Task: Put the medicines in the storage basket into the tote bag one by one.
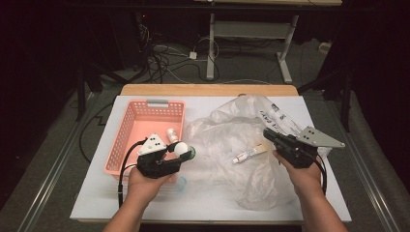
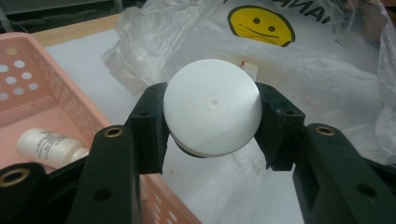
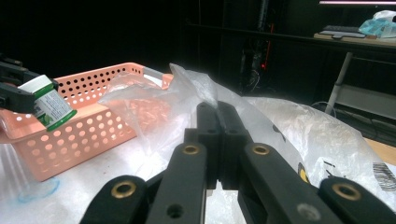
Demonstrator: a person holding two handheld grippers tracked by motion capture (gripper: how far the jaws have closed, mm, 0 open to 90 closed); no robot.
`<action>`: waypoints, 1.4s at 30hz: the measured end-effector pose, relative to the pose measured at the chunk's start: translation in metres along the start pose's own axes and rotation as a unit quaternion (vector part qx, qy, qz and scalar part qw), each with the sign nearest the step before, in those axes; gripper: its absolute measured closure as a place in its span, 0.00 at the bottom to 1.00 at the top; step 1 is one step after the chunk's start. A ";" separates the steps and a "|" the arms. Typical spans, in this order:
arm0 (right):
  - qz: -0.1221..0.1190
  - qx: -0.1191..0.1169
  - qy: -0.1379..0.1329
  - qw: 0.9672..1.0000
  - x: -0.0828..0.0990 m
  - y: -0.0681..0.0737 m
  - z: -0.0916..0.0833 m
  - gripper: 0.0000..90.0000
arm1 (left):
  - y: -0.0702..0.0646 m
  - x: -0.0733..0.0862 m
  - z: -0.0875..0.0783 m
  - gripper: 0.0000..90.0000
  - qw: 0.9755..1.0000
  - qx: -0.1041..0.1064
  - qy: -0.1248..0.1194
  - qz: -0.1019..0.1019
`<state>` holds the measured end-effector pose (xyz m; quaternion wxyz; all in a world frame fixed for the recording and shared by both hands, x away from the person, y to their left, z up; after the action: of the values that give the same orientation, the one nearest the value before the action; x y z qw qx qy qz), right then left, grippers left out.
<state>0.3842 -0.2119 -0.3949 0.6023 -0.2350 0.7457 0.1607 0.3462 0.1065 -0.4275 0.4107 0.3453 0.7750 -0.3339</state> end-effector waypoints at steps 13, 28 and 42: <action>-0.004 -0.002 0.003 1.000 0.001 0.001 0.001 1.00 | -0.017 -0.002 0.023 0.54 1.000 0.015 0.013 0.016; 0.006 -0.007 0.000 1.000 0.000 0.000 -0.001 1.00 | -0.040 -0.023 0.077 0.54 0.998 0.032 0.029 0.038; 0.008 -0.007 -0.008 1.000 -0.002 -0.003 -0.001 1.00 | -0.030 -0.032 0.135 0.54 0.998 0.009 0.047 0.048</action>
<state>0.3852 -0.2142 -0.3925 0.6053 -0.2320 0.7416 0.1726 0.3897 -0.0260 -0.4519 0.3861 0.4013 0.7728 -0.3044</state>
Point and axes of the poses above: each handheld gripper's, and its own axes: z roughly forward along the jaws, x roughly out of its underside, y roughly to its left, the point moved 6 cm from there along z, roughly forward along the jaws, and after that the axes turned 10 degrees about x, right-handed, at the moved point
